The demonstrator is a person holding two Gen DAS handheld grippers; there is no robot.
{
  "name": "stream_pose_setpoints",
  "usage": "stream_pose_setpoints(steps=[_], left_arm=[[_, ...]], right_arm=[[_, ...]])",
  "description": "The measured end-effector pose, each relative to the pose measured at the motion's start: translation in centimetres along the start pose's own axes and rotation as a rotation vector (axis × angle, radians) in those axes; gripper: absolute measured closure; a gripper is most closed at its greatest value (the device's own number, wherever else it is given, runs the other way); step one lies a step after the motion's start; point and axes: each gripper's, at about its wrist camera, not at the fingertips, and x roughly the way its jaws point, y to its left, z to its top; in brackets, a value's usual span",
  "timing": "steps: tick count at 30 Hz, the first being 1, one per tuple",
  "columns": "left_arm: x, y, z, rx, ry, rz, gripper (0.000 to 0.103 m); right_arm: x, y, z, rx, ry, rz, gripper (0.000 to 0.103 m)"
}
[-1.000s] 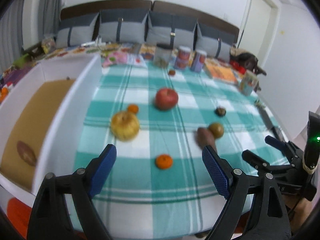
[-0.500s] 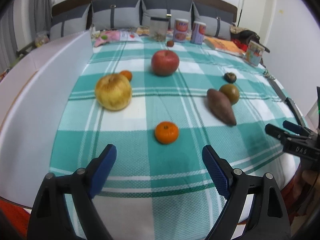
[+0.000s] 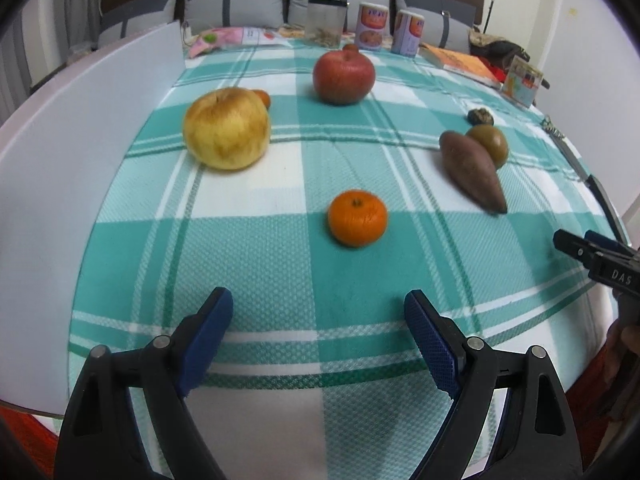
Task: Organize fruits
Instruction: 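Return both tools to the table and approach the mandarin and second sweet potato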
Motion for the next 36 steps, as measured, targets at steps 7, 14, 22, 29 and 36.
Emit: stream_pose_setpoints(steps=[7,14,22,29,36], left_arm=[[0.0,-0.3,-0.3,0.041,-0.003,0.002,0.012],[0.3,-0.7,1.2,0.054,-0.003,-0.023,0.012],[1.0,-1.6,4.3,0.067,-0.02,-0.05,0.013],[2.0,-1.7,4.5,0.082,0.015,-0.041,0.014],[2.9,-1.6,4.9,0.061,0.052,-0.048,0.038]], right_arm=[[0.5,0.1,-0.6,-0.027,0.015,-0.016,0.002],[0.6,0.3,-0.6,-0.03,0.012,-0.02,0.0],[0.6,0.3,-0.7,-0.031,0.005,-0.019,0.0],[0.6,0.3,-0.8,-0.031,0.004,-0.02,0.0],[0.6,0.4,-0.8,-0.032,0.004,-0.02,0.0]])
